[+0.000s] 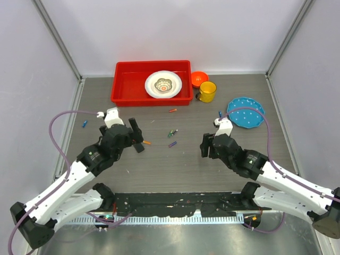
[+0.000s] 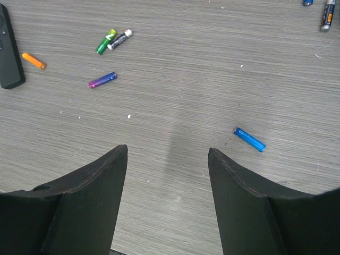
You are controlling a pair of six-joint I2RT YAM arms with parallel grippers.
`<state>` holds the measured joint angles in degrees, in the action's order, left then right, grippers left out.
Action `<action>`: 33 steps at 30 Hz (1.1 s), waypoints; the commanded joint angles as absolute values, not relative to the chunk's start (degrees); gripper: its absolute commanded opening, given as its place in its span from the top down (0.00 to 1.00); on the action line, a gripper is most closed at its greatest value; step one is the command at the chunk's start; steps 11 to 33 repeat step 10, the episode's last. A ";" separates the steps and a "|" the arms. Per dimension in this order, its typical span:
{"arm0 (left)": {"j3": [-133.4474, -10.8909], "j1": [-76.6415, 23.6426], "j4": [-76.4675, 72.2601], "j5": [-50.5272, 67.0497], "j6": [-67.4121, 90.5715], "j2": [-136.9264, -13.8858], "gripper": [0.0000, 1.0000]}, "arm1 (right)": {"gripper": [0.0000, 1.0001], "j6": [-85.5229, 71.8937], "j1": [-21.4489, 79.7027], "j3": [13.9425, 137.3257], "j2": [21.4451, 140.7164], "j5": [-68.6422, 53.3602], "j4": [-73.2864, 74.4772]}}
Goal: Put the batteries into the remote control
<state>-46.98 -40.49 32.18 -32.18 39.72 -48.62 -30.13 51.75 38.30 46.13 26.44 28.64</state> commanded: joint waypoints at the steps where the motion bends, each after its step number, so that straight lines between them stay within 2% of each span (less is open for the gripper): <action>1: -43.43 -40.52 32.08 -30.06 47.80 -43.25 0.00 | 0.32 -29.88 51.94 39.81 48.42 28.30 24.88; 7: -40.78 -40.52 31.91 -29.97 49.57 -38.41 0.00 | 0.33 -29.36 51.94 40.86 51.59 27.16 20.67; 33: -42.18 -40.52 33.82 -28.83 48.87 -39.19 0.00 | 0.33 -29.36 51.94 41.83 53.35 24.62 18.12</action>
